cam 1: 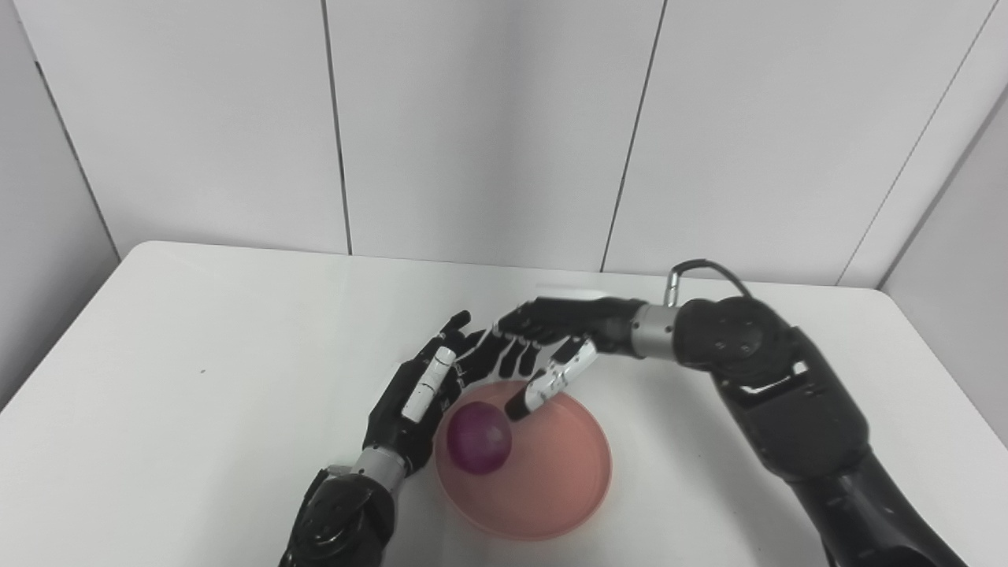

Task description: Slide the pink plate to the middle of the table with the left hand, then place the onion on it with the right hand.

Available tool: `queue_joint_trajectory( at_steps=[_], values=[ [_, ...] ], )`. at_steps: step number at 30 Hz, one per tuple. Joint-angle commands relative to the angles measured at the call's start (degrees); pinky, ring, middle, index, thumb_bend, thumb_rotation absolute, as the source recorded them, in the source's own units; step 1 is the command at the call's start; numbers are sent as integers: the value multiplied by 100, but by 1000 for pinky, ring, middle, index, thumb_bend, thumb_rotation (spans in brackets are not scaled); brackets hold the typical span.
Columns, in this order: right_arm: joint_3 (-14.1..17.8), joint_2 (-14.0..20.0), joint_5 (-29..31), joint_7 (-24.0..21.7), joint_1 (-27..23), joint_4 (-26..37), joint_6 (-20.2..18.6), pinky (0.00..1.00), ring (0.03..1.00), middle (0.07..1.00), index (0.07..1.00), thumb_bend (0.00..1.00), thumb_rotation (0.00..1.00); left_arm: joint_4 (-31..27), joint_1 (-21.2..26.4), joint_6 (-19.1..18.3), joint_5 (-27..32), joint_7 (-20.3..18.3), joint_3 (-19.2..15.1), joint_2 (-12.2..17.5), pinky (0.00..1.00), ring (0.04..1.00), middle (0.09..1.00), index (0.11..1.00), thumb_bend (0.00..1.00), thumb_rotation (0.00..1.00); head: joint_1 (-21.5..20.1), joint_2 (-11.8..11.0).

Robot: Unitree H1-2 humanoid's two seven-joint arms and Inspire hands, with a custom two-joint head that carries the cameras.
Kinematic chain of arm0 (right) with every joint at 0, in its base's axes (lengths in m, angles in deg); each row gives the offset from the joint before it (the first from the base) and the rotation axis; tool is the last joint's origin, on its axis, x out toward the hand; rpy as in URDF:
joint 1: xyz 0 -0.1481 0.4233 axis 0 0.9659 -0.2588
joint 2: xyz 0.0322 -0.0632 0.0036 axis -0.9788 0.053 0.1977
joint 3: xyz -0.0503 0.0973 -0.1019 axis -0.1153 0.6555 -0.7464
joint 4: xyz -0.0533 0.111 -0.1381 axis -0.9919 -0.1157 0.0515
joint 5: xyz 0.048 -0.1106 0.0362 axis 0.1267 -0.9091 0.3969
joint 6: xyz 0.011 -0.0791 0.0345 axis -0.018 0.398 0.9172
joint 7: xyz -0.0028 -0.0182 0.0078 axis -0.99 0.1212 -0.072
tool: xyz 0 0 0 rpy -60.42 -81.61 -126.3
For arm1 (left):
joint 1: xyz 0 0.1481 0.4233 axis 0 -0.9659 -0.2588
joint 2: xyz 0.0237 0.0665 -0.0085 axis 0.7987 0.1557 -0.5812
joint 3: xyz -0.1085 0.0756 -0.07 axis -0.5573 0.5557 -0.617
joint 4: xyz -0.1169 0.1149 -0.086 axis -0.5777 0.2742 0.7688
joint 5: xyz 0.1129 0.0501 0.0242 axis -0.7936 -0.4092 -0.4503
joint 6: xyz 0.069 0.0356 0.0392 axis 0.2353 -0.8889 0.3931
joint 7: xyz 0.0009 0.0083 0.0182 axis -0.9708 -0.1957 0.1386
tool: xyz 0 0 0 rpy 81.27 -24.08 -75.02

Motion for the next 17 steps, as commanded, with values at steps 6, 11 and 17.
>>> queue_joint_trajectory(
  at_steps=[6, 11, 17],
  values=[
    [961, -137, 462, 1337, 388, 465, 428, 624, 728, 775, 780, 867, 696, 423, -284, -400, -40, 89, -56, 93, 859, 844, 852, 904, 812, 688, -66, 16],
    [1347, -502, 428, 2431, 1195, 461, 808, 794, 883, 901, 884, 921, 821, 437, -261, -409, 13, 30, -96, 123, 861, 847, 854, 908, 809, 681, -186, -11],
    [1614, -1166, 684, 3415, 2025, -13, 1478, 924, 947, 941, 931, 961, 947, 387, -260, -423, 35, -1, -118, 140, 869, 852, 856, 909, 796, 679, -230, 2]
  ],
)
